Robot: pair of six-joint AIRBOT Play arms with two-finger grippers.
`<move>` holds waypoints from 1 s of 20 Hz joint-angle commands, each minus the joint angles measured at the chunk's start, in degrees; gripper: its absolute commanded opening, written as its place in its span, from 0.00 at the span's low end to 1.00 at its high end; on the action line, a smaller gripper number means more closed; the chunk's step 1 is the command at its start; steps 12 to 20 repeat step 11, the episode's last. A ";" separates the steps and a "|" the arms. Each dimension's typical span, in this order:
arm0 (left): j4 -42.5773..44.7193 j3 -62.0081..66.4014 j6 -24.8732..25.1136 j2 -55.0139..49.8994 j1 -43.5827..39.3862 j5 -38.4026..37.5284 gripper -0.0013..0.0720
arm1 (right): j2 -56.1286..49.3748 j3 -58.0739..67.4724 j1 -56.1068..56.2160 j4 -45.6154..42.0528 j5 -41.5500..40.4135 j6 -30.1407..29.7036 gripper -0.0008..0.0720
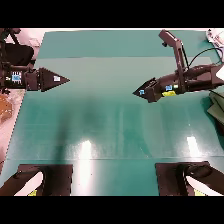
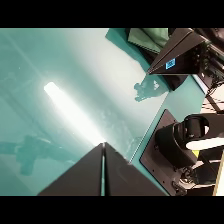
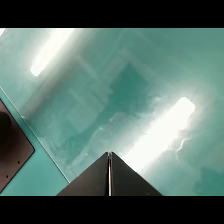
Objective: Fold the shirts.
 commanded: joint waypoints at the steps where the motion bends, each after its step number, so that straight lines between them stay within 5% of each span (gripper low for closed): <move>1: -0.20 0.04 -0.02 0.04 0.04 0.15 0.06 | 1.42 -0.22 0.17 0.35 -0.39 0.02 0.05; 20: -0.20 0.04 -0.02 0.04 0.04 0.15 0.06 | 4.83 -0.22 0.17 0.37 -0.42 0.02 0.05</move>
